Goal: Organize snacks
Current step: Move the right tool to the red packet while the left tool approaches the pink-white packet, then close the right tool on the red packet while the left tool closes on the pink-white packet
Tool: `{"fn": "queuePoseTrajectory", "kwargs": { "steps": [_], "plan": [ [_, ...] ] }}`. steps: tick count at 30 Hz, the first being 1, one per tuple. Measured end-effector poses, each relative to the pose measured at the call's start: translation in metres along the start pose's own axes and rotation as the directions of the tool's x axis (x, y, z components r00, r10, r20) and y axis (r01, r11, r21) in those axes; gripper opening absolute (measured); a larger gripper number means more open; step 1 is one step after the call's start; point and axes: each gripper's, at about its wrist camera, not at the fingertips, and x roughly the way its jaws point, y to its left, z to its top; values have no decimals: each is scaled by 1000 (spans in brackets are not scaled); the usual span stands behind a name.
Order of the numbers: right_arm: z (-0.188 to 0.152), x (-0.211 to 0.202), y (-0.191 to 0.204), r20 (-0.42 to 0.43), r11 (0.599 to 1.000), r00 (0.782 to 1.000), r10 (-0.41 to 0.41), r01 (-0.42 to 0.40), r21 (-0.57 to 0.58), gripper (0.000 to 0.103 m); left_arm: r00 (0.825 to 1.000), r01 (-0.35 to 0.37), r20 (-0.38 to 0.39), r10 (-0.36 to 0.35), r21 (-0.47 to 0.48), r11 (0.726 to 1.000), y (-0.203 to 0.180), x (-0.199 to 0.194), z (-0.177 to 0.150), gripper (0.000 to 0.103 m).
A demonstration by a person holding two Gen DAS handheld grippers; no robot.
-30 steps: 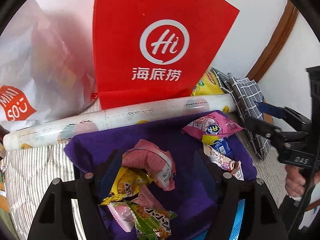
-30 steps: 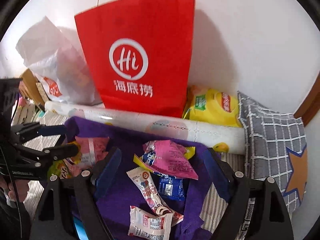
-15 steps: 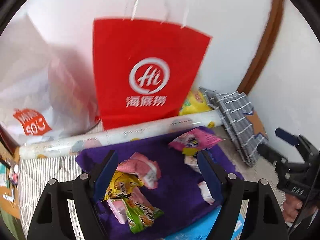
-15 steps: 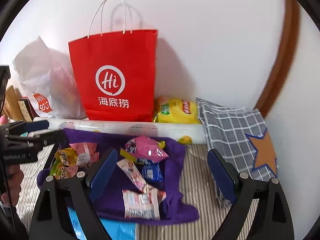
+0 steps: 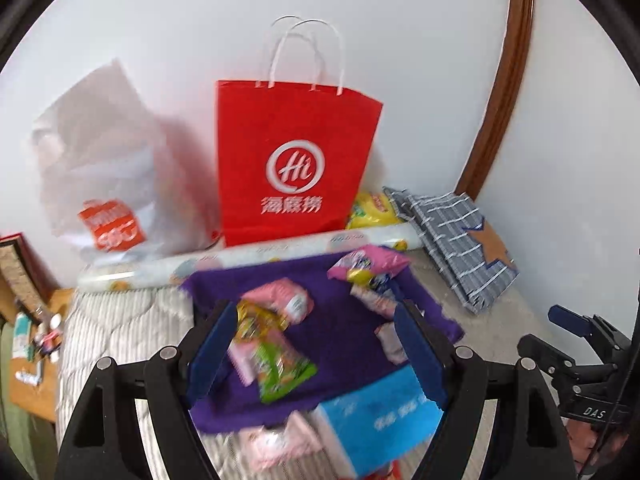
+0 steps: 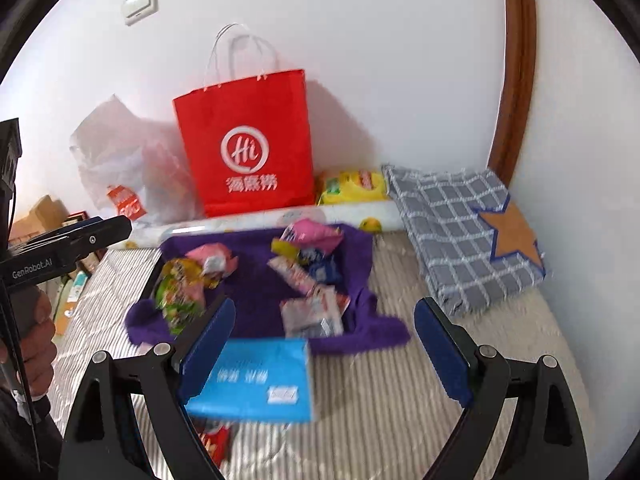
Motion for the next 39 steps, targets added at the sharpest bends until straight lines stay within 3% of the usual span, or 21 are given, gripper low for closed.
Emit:
{"fn": "queuePoseTrajectory", "kwargs": {
  "steps": [12,20,28,34,39],
  "plan": [
    [-84,14,38,-117,995,988,99,-99,8,82,997,-67,-42,64,-59,996,39,-35,-74,80],
    [-119,43,64,-210,983,960,186,-182,38,81,992,-92,-99,81,-115,989,74,-36,-113,80],
    [-140,74,78,-299,963,915,270,-252,99,81,988,-77,-146,52,-168,983,100,-29,-137,80],
    [-143,75,95,-291,970,926,240,-243,27,86,989,-59,-144,33,-180,982,107,-27,-146,80],
    [-147,76,112,-286,988,950,129,-146,-42,91,985,-52,-169,18,-202,978,112,-18,-147,80]
  ]
}}
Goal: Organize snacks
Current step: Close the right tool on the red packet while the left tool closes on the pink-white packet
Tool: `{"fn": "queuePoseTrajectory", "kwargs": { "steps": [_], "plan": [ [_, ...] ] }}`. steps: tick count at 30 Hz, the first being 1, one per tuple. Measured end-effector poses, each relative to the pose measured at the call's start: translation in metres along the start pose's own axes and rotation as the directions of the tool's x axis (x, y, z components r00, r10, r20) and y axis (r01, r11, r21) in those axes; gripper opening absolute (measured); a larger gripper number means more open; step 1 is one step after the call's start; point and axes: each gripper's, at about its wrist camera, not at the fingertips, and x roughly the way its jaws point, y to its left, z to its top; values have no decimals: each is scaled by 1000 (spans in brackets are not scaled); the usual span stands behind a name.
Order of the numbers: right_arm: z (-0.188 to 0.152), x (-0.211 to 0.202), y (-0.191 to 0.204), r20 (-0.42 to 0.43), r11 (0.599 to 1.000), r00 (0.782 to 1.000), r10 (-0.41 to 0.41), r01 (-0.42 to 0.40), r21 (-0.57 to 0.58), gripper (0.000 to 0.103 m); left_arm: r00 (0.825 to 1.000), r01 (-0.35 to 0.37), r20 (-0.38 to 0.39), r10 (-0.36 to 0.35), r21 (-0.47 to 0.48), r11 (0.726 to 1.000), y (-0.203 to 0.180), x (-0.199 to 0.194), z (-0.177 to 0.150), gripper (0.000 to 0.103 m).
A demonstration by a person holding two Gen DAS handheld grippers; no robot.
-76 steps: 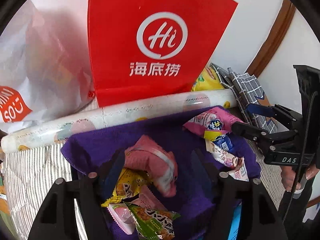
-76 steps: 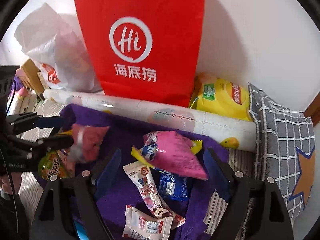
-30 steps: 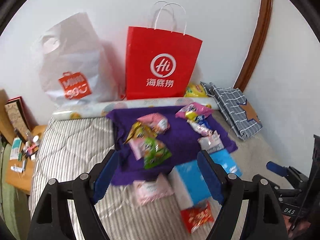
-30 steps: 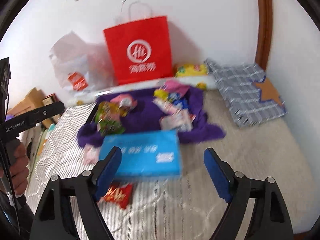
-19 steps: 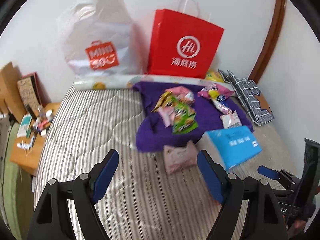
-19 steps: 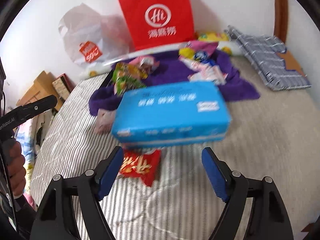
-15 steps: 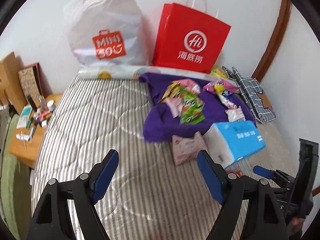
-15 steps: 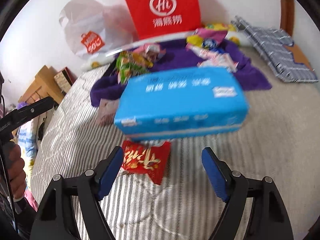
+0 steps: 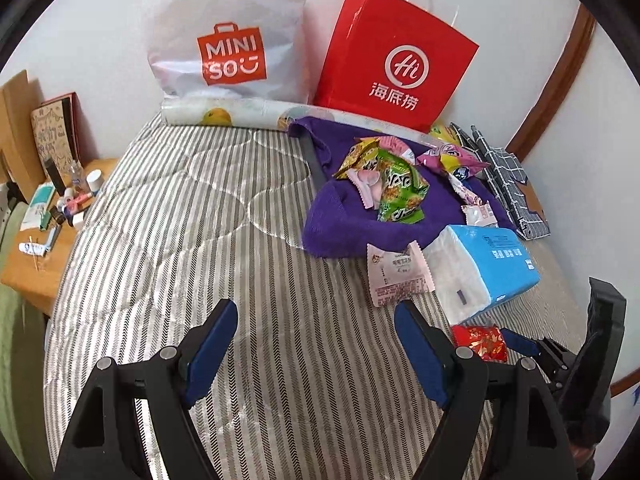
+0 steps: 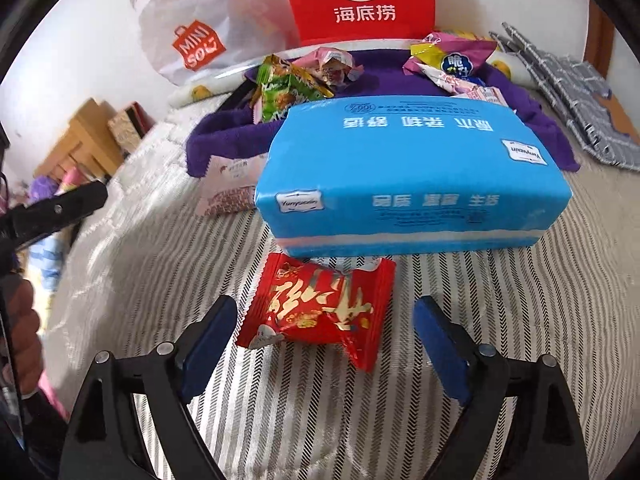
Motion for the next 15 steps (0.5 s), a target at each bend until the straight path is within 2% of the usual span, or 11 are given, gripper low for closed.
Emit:
{"fn": "queuePoseTrajectory", "kwargs": {
  "steps": [11,13,15],
  "plan": [
    [-1,6,15,31,993,992,-119,119,2,89,1000,1,-27,-2,-11,1000,-2,11,-4,80],
    [-1,6,18,37,993,992,-121,121,6,88,999,7,-37,-8,-20,1000,-4,14,-4,80],
    [-1,6,20,47,992,991,-124,124,-3,82,999,10,-46,-11,-27,1000,-7,17,-3,80]
  ]
}}
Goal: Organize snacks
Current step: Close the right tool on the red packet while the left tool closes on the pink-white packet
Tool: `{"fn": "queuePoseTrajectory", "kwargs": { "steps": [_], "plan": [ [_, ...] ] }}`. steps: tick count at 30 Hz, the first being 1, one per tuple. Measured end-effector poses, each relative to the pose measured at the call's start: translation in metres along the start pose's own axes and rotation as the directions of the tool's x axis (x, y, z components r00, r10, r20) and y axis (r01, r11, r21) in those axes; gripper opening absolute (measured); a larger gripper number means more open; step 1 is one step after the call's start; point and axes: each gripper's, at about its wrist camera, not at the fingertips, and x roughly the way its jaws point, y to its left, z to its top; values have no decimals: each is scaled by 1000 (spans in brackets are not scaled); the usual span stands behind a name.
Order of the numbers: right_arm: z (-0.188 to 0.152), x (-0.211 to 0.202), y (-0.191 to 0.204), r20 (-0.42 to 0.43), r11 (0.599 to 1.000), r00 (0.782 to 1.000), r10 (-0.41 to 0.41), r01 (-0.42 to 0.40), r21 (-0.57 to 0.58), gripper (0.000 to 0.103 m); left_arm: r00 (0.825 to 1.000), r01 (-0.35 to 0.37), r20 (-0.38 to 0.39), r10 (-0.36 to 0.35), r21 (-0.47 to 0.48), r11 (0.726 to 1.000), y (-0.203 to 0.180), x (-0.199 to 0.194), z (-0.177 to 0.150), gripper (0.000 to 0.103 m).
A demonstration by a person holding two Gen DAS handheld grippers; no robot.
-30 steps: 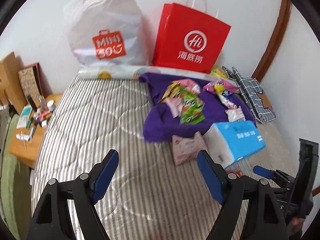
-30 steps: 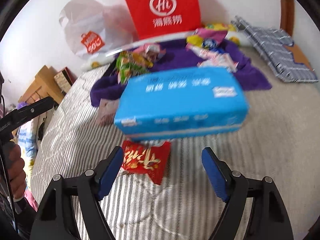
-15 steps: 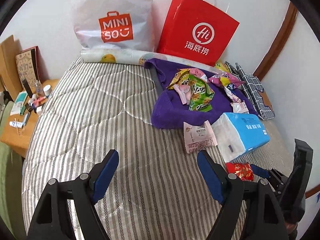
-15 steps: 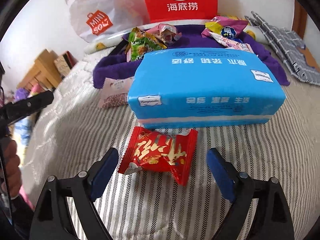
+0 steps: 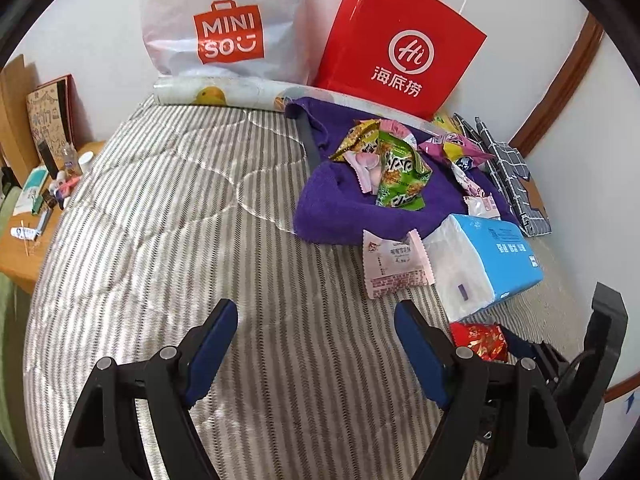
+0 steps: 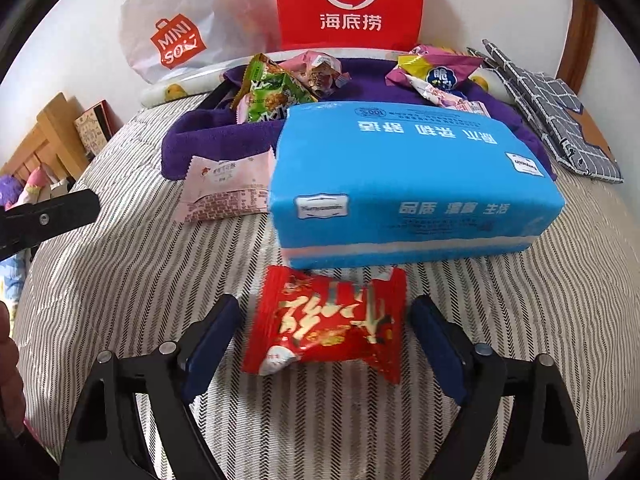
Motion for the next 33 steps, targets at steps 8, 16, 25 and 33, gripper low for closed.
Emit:
{"fn": "queuePoseTrajectory", "kwargs": {
  "steps": [8,16,25,33],
  "plan": [
    [-4,-6,-13,33,999,998,44,-44,-23,58,1000,-5,-8,6,9,1000,-15,11,-1,80],
    [-11,-16,-41,23,991,990,137,-136,-9,43,1000,5,-19,-4,18,1000,-44,36,7,80],
    [-22,-29,-84,52,994,993,107,-107,6,42,1000,-14,-24,15,17,1000,-59,64,17,79],
    [-17,-29,-137,93,997,995,33,-40,72,42,998,-62,-16,63,60,996,-74,84,23,79]
  ]
}}
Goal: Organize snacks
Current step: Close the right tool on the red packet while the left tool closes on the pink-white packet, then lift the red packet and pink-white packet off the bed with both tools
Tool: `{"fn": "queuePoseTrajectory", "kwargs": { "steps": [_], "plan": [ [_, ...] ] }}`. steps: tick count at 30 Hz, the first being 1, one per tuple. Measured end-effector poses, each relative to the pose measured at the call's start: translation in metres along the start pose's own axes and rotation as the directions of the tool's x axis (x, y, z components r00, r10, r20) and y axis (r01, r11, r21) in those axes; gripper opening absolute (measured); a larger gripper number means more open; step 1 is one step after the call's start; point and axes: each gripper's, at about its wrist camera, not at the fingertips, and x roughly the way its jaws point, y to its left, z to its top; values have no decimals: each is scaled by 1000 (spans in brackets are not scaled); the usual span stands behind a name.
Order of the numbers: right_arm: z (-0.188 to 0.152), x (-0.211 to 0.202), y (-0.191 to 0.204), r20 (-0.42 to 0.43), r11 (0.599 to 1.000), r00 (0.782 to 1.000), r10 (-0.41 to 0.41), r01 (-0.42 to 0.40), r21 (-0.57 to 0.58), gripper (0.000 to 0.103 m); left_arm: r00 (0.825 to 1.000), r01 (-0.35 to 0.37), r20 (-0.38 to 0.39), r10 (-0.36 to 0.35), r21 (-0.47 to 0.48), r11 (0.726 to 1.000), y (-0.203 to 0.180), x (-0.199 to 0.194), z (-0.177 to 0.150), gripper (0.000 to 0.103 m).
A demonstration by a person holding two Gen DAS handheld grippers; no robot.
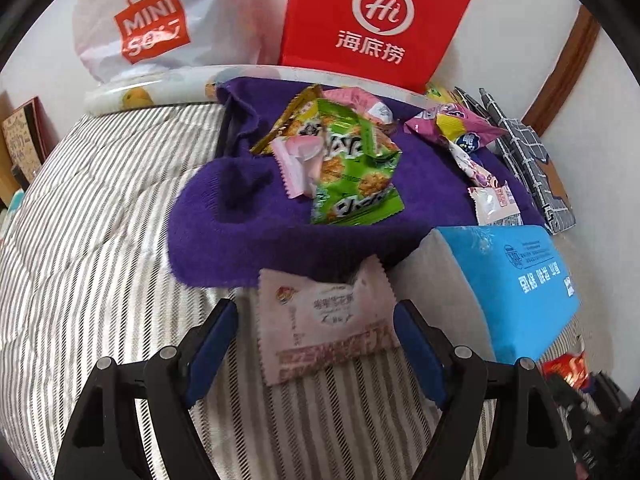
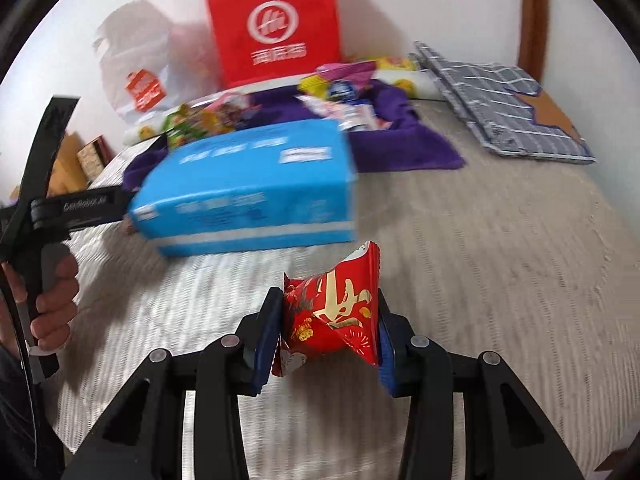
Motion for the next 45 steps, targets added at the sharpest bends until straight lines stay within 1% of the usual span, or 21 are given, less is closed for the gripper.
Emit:
{"fn": "queuePoseTrajectory", "kwargs": {
  "steps": [4,7,9,10,13,15,16,21,23,28,31,34,36,39,41,42,45],
  "plan": [
    [4,4,-13,6,1000,1000,-15,15,16,42,1000,12,13,-12,-2,1000,-4,2,2,77],
    [4,8,-14,1,1000,1000,-17,17,19,42,1000,27,16,-27,1,1000,-5,1,2,64],
    [3,10,-15,2,1000,1000,-16,16,19,42,999,47,13,-47,-9,999,-4,-1,1,47],
    [3,9,-15,8,1000,1000,-13,12,19,42,999,52,8,-52,-15,999,-2,-1,0,41],
    [4,11,-14,4,1000,1000,-7,7,17,42,997,74,5,-74,-28,997,4,-5,-3,37],
    [4,11,-14,5,1000,1000,-6,6,13,42,995,102,-1,-102,-45,994,8,-8,-5,30],
    [3,11,-15,5,1000,1000,-3,3,16,42,993,117,-6,-118,-58,991,10,-11,-7,30],
    [3,11,-16,7,1000,1000,7,-7,25,42,991,133,-17,-135,-69,989,17,-22,-21,29],
    [3,11,-16,7,1000,1000,7,-7,26,42,988,152,-28,-154,-74,986,20,-29,-29,29],
    [3,11,-15,6,1000,1000,-6,6,14,42,983,180,-33,-182,-59,982,22,-45,-50,29],
    [3,11,-13,7,1000,1000,-16,16,6,42,981,191,-31,-193,-60,980,22,-51,-59,32],
    [3,11,-11,7,1000,1000,-26,26,-2,42,986,163,-14,-164,-18,986,14,-51,-62,37],
    [3,11,-10,7,1000,999,-31,31,-4,43,990,141,1,-141,10,990,7,-51,-64,44],
    [2,10,-10,7,1000,1000,-30,30,-2,43,996,85,31,-86,39,996,-3,-49,-66,42],
    [2,11,-10,6,1000,1000,-29,29,-1,43,997,64,50,-66,51,997,-5,-47,-66,37],
    [2,11,-10,6,1000,1000,-29,29,0,43,996,75,50,-78,53,996,-6,-47,-65,34],
    [2,11,-10,5,1000,1000,-30,30,-3,43,995,84,49,-87,46,995,-6,-47,-65,34]
  ]
}}
